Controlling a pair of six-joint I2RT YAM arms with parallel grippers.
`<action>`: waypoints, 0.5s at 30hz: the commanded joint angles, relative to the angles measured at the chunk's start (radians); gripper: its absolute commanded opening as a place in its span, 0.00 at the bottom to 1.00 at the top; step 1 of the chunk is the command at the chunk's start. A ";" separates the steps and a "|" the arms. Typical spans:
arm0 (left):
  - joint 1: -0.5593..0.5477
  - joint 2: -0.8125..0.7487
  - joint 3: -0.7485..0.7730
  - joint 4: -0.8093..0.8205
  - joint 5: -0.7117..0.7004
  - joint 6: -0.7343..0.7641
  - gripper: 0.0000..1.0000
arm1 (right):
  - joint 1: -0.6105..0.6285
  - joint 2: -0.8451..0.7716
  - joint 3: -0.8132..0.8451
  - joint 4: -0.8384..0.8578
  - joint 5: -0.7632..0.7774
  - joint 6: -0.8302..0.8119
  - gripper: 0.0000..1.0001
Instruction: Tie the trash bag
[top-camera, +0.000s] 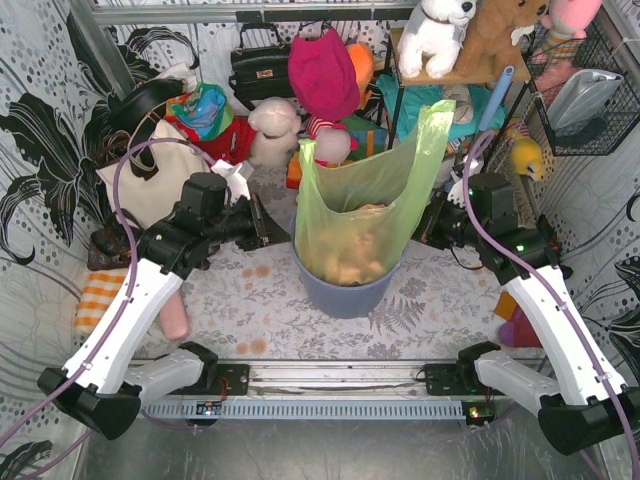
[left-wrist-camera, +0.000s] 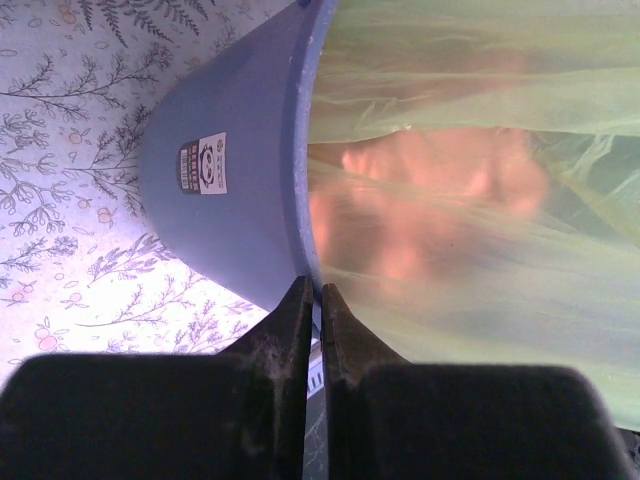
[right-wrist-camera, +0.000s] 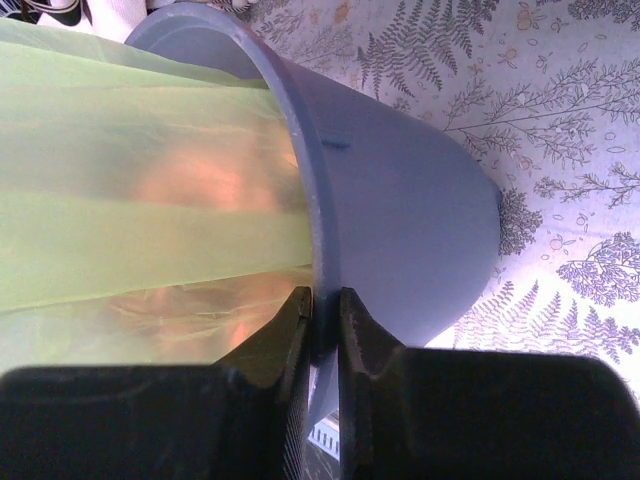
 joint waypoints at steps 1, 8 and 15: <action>0.025 0.044 0.044 0.060 0.072 0.053 0.13 | 0.013 0.031 0.032 0.041 -0.038 -0.036 0.00; 0.056 0.068 0.061 0.035 0.105 0.075 0.16 | 0.013 0.038 0.049 0.031 -0.028 -0.038 0.03; 0.087 0.073 0.242 -0.144 0.008 0.147 0.47 | 0.014 0.041 0.224 -0.140 0.113 -0.121 0.36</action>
